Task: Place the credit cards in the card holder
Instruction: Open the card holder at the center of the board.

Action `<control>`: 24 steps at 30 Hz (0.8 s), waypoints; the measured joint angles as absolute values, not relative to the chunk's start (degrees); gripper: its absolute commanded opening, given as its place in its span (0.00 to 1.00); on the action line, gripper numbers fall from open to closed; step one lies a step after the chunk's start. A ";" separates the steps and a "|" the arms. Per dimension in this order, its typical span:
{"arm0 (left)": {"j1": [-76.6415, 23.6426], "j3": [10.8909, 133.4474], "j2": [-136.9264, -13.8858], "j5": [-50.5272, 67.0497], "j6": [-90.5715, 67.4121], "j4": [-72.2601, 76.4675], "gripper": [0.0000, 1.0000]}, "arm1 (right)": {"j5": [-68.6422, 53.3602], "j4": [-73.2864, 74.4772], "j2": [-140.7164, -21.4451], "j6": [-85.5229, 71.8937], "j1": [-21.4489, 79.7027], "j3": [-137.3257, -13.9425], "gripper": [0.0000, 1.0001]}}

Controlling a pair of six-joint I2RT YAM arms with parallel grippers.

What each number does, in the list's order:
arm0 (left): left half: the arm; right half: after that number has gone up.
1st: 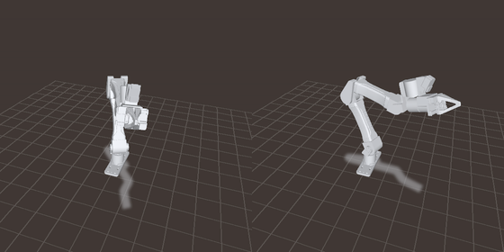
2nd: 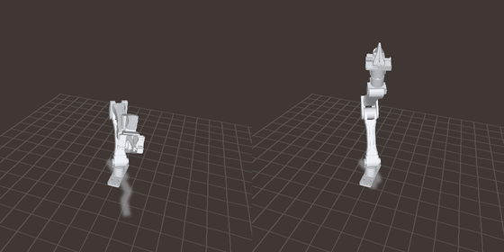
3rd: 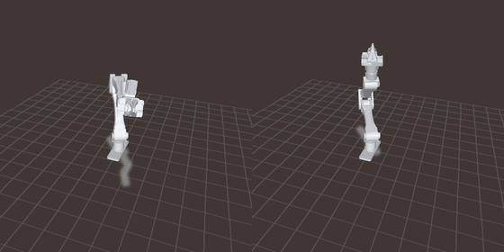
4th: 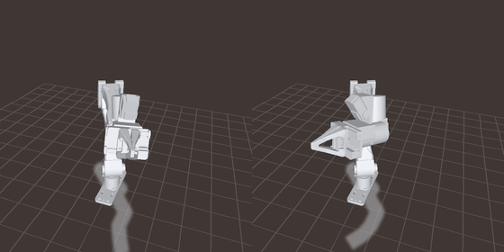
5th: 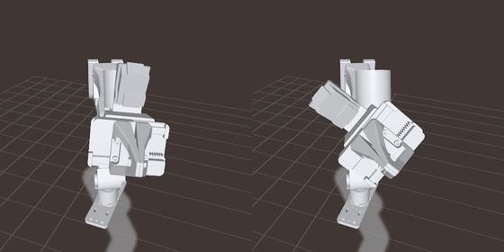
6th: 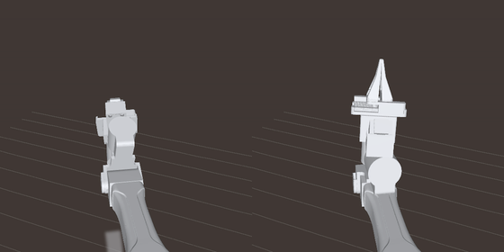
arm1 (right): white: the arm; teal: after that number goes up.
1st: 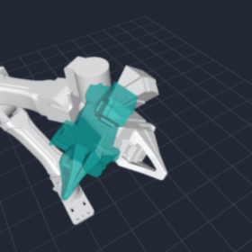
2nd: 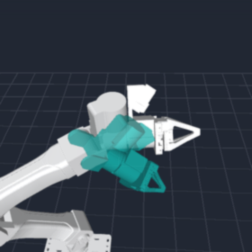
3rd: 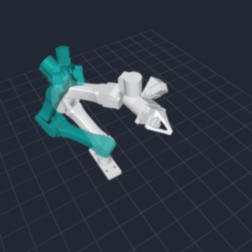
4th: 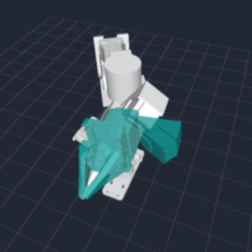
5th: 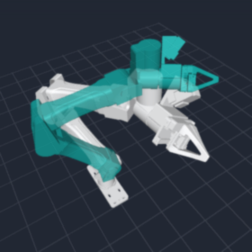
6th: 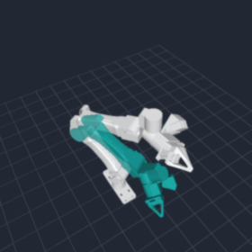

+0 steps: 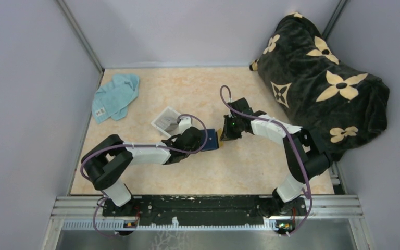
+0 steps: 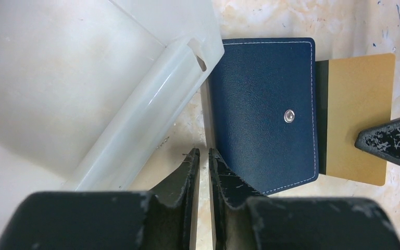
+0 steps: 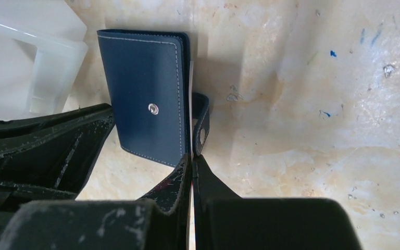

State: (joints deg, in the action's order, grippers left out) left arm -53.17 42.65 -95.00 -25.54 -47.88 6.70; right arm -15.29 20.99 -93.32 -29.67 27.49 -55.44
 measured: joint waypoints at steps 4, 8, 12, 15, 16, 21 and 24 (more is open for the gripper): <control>-53.17 43.38 -95.70 -25.93 -47.83 6.70 0.18 | -16.86 19.59 -92.71 -29.80 26.65 -54.24 0.00; -53.17 43.79 -96.18 -26.17 -47.81 6.83 0.18 | -17.80 19.03 -92.25 -29.80 26.09 -53.60 0.00; -53.17 44.18 -96.62 -26.50 -47.81 6.90 0.18 | -18.11 18.85 -91.64 -29.76 25.65 -53.54 0.00; -53.17 44.23 -96.66 -26.59 -47.81 6.94 0.18 | -18.13 18.87 -91.09 -29.69 25.23 -53.52 0.00; -53.17 44.23 -96.66 -26.59 -47.81 6.94 0.18 | -18.15 18.87 -90.87 -29.65 25.15 -53.52 0.00; -53.17 44.23 -96.68 -26.61 -47.83 6.94 0.18 | -18.37 18.83 -90.45 -29.58 24.88 -53.52 0.00; -53.17 44.23 -96.71 -26.61 -47.83 6.96 0.18 | -18.65 18.59 -90.45 -29.58 24.86 -53.23 0.00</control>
